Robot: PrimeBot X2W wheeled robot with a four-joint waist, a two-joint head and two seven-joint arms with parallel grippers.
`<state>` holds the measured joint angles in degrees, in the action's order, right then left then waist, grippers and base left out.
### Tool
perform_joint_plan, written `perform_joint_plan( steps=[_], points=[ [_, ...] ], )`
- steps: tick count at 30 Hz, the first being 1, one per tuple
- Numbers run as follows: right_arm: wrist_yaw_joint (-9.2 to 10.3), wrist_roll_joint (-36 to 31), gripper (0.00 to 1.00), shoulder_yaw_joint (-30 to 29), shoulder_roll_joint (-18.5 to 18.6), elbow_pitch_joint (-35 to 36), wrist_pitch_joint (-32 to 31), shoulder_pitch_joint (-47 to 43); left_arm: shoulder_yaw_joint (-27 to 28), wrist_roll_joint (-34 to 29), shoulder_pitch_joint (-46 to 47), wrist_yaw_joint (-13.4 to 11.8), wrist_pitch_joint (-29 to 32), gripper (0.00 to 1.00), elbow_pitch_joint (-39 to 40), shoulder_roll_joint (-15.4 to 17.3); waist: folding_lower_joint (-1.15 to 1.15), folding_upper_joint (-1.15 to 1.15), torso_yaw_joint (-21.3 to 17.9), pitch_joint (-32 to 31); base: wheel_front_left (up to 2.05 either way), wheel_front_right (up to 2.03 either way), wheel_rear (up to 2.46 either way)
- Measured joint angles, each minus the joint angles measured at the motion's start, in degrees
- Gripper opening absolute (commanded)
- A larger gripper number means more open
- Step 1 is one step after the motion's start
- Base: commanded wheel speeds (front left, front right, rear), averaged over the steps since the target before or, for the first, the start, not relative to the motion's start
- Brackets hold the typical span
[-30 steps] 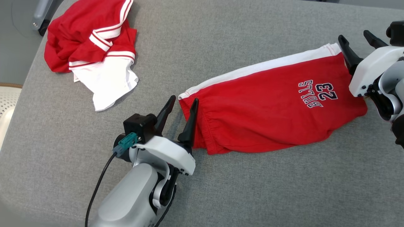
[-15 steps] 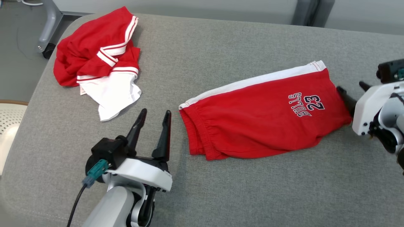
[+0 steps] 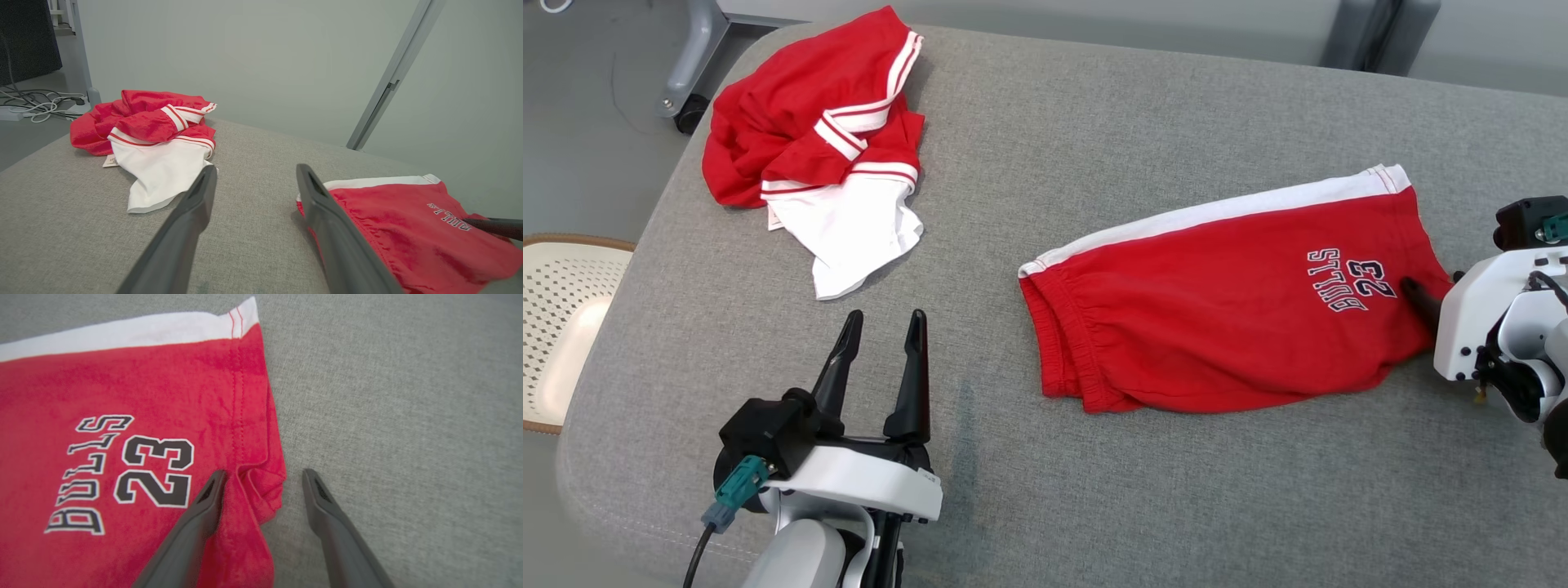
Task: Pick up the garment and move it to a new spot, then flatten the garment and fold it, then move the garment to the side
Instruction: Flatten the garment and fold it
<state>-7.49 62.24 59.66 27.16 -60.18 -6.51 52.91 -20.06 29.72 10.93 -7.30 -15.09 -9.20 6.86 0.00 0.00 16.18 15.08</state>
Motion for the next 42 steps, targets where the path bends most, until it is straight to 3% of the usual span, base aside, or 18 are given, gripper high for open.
perform_joint_plan(
  steps=[1,2,4,5,6,17,31,42],
  points=[
    [0.0,0.41,0.47,0.01,-0.1,-0.26,-0.11,0.04,0.29,-0.16,-0.05,0.2,0.0,1.0,-0.05,-0.12,0.0,0.0,0.12,0.06,0.0,0.0,0.0],
    [0.0,0.53,0.47,0.03,-0.23,-0.44,-0.35,0.16,0.58,-0.51,-0.05,0.26,0.0,1.0,-0.08,-0.24,0.0,0.0,0.21,0.11,0.0,0.0,0.0],
    [0.0,0.89,0.29,0.21,-0.47,-0.7,-0.46,0.33,1.05,-0.92,-0.05,0.69,0.0,1.0,-0.22,-0.51,0.0,0.0,0.3,0.13,0.0,0.0,0.0],
    [0.0,0.97,0.04,0.3,-0.68,-0.71,-0.46,0.34,1.29,-1.04,-0.05,0.74,0.0,1.0,-0.26,-0.64,0.0,0.0,0.29,0.12,0.0,0.0,0.0],
    [0.0,1.19,0.0,0.35,-0.91,-0.71,-0.44,0.35,1.54,-1.2,-0.06,0.79,0.0,1.0,-0.35,-0.74,0.0,0.0,0.23,0.1,0.0,0.0,0.0],
    [-0.01,5.08,0.0,-1.07,-1.02,1.9,6.42,-2.31,2.61,-2.71,-0.48,2.52,0.0,1.0,-1.18,-1.88,0.0,0.0,-2.67,-1.59,0.0,0.0,0.0],
    [-0.01,9.99,0.0,-4.54,1.74,6.89,17.52,-11.99,2.57,-4.41,-1.15,3.7,0.0,1.0,-2.12,-2.04,0.0,0.0,-11.11,-4.41,0.0,0.0,0.0],
    [0.0,11.03,0.0,-6.59,1.0,5.64,20.0,-14.96,2.64,-6.15,-1.33,3.7,0.0,1.0,-4.27,-2.03,0.0,0.0,-15.22,-6.59,0.0,0.0,0.0]
  ],
)
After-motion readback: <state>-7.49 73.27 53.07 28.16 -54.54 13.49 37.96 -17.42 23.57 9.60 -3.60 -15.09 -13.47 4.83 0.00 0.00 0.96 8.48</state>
